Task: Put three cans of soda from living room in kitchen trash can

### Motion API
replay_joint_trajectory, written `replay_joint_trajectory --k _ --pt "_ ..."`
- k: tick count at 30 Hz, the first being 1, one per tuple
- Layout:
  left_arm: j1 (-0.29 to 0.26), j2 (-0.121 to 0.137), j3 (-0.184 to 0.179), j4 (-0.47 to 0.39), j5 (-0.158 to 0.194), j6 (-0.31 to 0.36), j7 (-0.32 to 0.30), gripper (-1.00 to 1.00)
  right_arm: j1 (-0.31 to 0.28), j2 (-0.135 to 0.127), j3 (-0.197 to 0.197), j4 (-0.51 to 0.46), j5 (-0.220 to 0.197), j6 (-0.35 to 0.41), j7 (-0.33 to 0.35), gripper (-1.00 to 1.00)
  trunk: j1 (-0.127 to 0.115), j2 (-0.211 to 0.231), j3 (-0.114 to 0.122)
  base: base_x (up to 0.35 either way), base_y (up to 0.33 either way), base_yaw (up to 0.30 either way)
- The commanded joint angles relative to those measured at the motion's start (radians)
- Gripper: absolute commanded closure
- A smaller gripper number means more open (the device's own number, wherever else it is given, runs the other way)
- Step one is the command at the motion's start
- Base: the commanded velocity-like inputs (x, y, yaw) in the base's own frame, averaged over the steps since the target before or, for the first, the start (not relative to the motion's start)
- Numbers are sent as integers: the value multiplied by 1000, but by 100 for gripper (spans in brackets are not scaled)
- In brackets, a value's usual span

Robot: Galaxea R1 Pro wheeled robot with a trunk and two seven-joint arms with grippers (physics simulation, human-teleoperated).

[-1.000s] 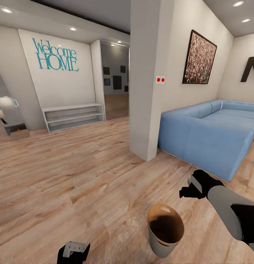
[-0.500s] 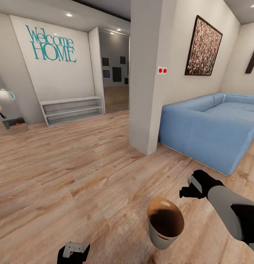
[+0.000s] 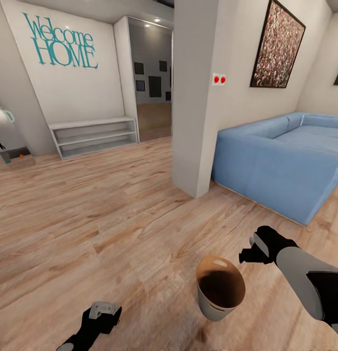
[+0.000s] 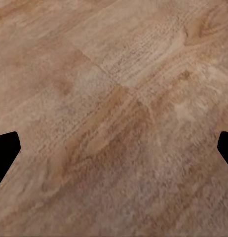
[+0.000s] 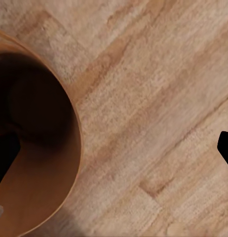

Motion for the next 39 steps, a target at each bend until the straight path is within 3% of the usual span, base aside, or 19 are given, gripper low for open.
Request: replay_joint_trajectory --k 1,5,10,14,23,30,39 --pt "-15 0 0 1 0 6 0 -100 0 0 2 0 0 0 0 -100 0 0 -4 0 0 0" --pt "-48 1 0 -3 1 33 1 -100 0 0 7 0 -1 0 2 -100 2 -1 -20 0 0 0" --pt "-115 2 0 -31 5 123 1 -100 0 1 10 2 -1 0 3 -100 4 -2 -39 0 0 0" --pt "-136 2 1 -39 6 142 1 -100 0 1 11 3 -1 0 3 -100 6 -3 -54 0 0 0" --pt "-160 2 2 -43 10 170 -5 -100 0 5 11 4 -1 -1 2 -100 10 -5 -89 0 0 0" --pt "-161 3 2 -42 43 174 -6 -100 0 6 11 4 -1 -1 3 -100 13 -7 -116 0 0 0" --pt "-160 2 3 -33 53 174 -8 -100 0 -2 9 4 -1 -1 4 -100 17 -9 -151 0 0 0"
